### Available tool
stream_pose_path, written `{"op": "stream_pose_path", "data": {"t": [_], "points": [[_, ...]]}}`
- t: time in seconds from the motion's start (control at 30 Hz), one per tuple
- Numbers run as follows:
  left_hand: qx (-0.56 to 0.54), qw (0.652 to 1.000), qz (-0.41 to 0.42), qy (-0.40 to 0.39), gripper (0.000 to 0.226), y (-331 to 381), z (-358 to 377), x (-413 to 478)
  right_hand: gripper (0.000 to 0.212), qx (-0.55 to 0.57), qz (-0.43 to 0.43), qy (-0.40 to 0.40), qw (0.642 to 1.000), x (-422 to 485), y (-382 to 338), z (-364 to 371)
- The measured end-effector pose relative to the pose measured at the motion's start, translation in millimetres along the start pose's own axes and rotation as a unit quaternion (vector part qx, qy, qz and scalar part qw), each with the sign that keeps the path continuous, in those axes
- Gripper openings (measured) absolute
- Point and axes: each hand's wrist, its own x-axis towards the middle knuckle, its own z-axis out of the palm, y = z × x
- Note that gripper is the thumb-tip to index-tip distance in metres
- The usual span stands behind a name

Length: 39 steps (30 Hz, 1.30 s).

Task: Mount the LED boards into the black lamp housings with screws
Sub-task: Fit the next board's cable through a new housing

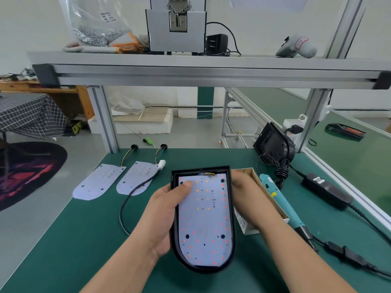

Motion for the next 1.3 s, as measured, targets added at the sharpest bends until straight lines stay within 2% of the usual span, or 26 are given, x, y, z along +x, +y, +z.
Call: {"op": "stream_pose_path", "data": {"t": [0.07,0.1,0.13,0.2,0.27,0.37,0.5,0.57,0.63,0.7,0.77,0.87,1.03,1.07,1.17,1.27,1.3], "points": [[0.000,1.000,0.005,0.024,0.030,-1,-7,5,0.029,0.127,0.010,0.045,0.991,6,-8,-9],[0.006,0.999,0.004,0.033,0.028,-2,-10,7,0.030,0.148,0.020,0.050,0.987,9,-8,-14],[0.019,0.999,0.003,0.041,0.027,-4,-11,10,0.039,0.124,0.022,0.037,0.991,8,-5,-17],[0.059,0.996,0.011,0.059,0.023,-12,-12,15,0.045,-0.046,0.001,-0.002,0.999,5,3,-16],[0.091,0.994,0.022,0.051,0.020,-18,-14,18,0.042,-0.220,-0.031,-0.026,0.975,3,8,-10],[0.118,0.993,0.013,-0.002,0.028,-22,-16,19,0.032,-0.253,-0.019,-0.039,0.967,6,12,-13],[0.151,0.988,-0.002,0.016,0.029,-26,-14,23,0.013,-0.303,-0.044,-0.038,0.951,7,11,-20],[0.154,0.988,-0.017,0.024,0.028,-28,-15,26,0.022,-0.299,-0.036,-0.010,0.954,8,11,-27],[0.164,0.986,-0.026,0.026,0.028,-30,-16,27,0.019,-0.310,-0.036,0.059,0.948,8,7,-45],[0.209,0.978,-0.008,0.025,0.028,-32,-17,28,0.012,-0.369,-0.062,0.142,0.916,4,1,-68],[0.271,0.962,0.016,0.022,0.028,-30,-13,26,0.011,-0.442,-0.054,0.172,0.879,-2,1,-89],[0.348,0.937,0.029,0.029,0.029,-24,-13,25,0.014,-0.504,-0.009,0.167,0.847,-10,12,-109],[0.500,0.857,0.079,0.097,0.030,-19,-17,25,0.037,-0.589,0.087,0.098,0.798,-27,35,-128],[0.508,0.851,0.082,0.105,0.027,-20,-17,25,0.040,-0.586,0.104,0.083,0.799,-30,37,-133],[0.510,0.850,0.077,0.110,0.027,-24,-21,28,0.051,-0.534,0.133,0.010,0.835,-35,37,-147],[0.515,0.849,0.062,0.104,0.068,-25,-19,30,0.073,-0.508,0.136,-0.026,0.850,-40,37,-159],[0.514,0.849,0.063,0.106,0.069,-25,-21,32,0.076,-0.508,0.132,-0.032,0.850,-42,36,-162]]}}
